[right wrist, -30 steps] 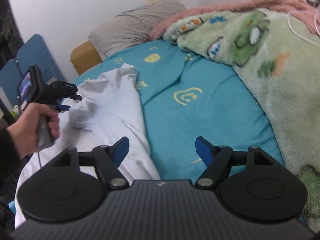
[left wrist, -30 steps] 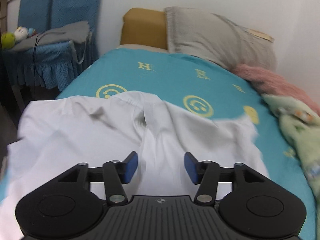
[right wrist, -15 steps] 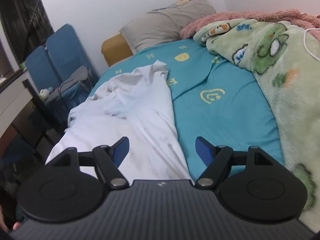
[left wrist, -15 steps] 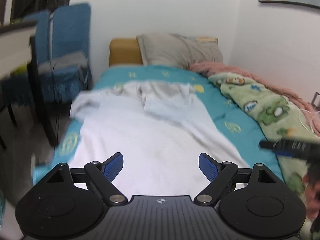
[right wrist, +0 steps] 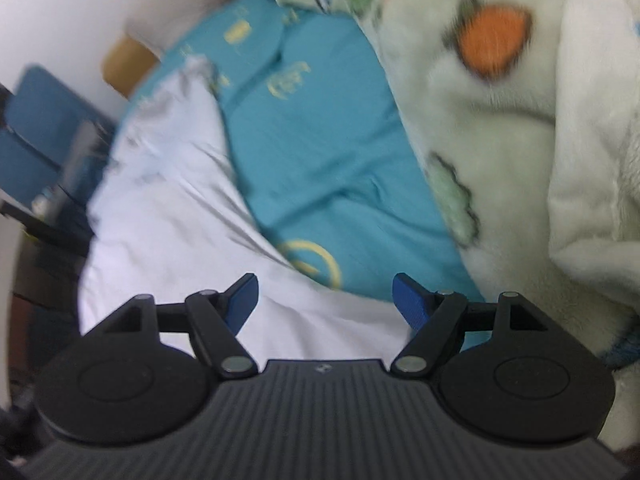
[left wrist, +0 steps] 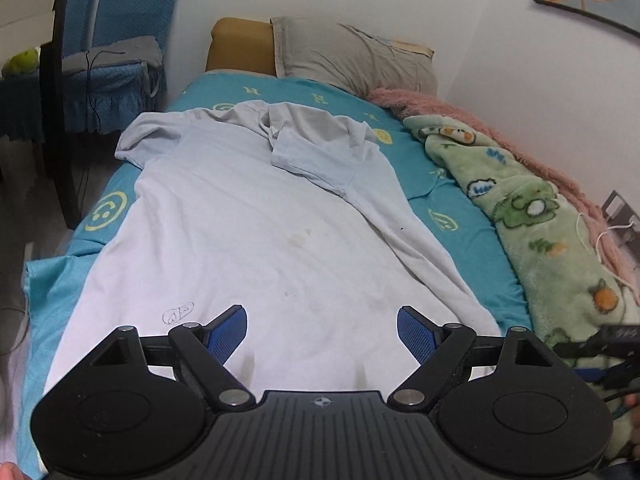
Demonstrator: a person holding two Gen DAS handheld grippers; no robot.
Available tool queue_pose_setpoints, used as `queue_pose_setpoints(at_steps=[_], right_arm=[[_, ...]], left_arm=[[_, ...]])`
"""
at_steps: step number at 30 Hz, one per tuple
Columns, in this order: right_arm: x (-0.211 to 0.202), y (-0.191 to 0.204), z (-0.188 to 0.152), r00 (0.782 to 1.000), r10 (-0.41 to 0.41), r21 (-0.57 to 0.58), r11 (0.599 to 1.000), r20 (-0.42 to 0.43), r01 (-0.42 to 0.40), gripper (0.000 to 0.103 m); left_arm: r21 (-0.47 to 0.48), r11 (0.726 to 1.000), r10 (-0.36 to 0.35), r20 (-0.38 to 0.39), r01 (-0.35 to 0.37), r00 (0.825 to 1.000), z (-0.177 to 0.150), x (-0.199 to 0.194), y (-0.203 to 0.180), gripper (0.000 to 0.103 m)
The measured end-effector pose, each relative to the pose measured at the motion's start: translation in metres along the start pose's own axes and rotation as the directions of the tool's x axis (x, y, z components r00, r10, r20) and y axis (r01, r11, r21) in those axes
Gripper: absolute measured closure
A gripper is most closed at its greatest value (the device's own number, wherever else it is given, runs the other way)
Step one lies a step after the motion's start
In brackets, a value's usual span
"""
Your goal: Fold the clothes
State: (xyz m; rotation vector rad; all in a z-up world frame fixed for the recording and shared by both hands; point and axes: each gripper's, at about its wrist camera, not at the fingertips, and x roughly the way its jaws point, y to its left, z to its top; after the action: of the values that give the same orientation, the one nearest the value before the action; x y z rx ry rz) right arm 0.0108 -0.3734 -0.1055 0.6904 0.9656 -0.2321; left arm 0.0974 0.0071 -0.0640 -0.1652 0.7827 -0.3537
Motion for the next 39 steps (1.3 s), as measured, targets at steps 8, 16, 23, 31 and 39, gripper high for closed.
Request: queue_pose_setpoints(at_steps=[8, 16, 23, 31, 39], right_arm=[[0.042, 0.005, -0.002, 0.987, -0.098, -0.1, 0.991, -0.125, 0.086, 0.029], [0.042, 0.018, -0.004, 0.986, -0.076, -0.202, 0.978, -0.152, 0.044, 0.029], [0.041, 0.042, -0.016, 0.976, -0.164, -0.361, 0.927, -0.146, 0.102, 0.07], [0.005, 0.092, -0.041, 0.988, -0.098, -0.546, 0.838, -0.121, 0.016, 0.091], [-0.046, 0.16, -0.07, 0.987, 0.112, -0.632, 0.758, -0.111, -0.157, 0.092]], left_arm=[[-0.115, 0.993, -0.018, -0.015, 0.016, 1.0, 0.008, 0.001, 0.021, 0.019], [-0.168, 0.985, -0.027, -0.014, 0.024, 1.0, 0.011, 0.0, 0.029, 0.019], [-0.173, 0.985, -0.011, -0.015, 0.009, 1.0, 0.011, -0.001, 0.033, 0.019], [-0.216, 0.976, -0.028, -0.002, 0.027, 1.0, 0.015, -0.006, 0.038, 0.019], [-0.272, 0.96, -0.053, 0.046, 0.064, 0.998, 0.021, -0.023, 0.048, 0.019]])
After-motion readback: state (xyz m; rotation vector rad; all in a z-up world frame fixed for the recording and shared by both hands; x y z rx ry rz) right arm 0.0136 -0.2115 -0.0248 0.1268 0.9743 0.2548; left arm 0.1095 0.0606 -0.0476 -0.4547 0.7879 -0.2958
